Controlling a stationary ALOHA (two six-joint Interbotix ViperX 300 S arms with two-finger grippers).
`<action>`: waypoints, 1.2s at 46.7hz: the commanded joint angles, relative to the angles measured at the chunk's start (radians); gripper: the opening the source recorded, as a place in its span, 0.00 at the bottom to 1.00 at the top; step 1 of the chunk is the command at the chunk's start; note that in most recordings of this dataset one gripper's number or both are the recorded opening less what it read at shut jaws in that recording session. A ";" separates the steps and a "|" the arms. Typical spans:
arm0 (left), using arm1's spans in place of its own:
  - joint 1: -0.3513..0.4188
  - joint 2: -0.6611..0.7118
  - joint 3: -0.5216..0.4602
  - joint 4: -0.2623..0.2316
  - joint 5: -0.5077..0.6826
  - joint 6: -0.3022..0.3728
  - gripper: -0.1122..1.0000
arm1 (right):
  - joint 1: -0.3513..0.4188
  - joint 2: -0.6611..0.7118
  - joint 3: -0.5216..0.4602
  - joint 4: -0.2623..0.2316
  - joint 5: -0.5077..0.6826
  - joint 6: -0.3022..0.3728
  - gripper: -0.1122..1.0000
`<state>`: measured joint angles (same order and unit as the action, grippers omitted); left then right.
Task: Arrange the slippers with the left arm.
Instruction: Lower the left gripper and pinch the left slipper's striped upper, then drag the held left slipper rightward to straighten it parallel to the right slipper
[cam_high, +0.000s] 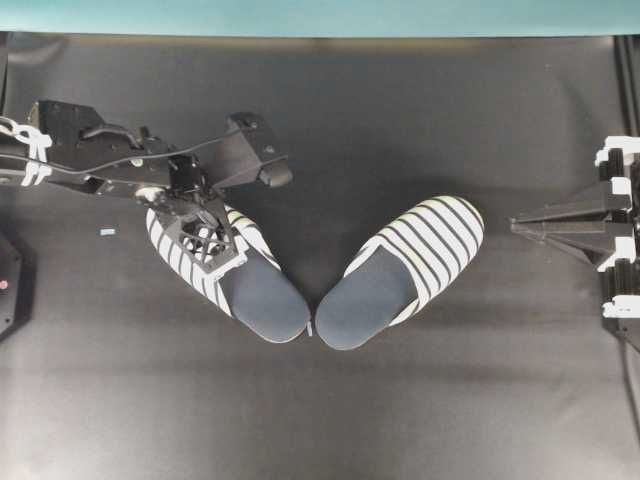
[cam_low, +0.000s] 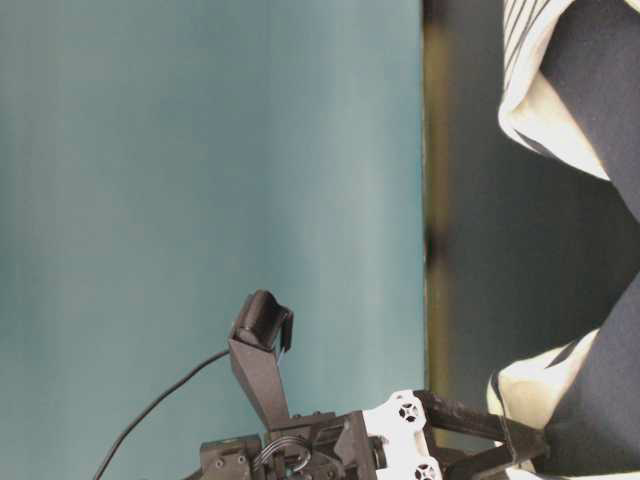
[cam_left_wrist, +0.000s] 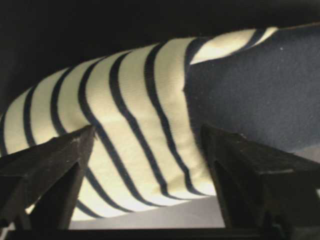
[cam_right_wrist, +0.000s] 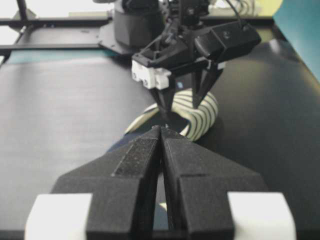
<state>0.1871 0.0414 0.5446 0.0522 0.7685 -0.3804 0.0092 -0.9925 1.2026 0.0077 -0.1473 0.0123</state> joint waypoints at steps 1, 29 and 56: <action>-0.002 -0.006 -0.006 0.003 -0.002 0.009 0.79 | 0.002 0.005 -0.005 0.002 -0.006 0.006 0.11; -0.002 -0.098 -0.112 0.011 -0.012 0.328 0.11 | 0.002 0.005 0.021 0.002 -0.028 0.006 0.11; -0.003 -0.015 -0.146 0.012 -0.127 0.391 0.11 | 0.002 0.005 0.025 0.002 -0.025 0.006 0.11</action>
<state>0.1871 0.0000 0.3927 0.0614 0.6796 0.0169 0.0092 -0.9925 1.2333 0.0077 -0.1657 0.0123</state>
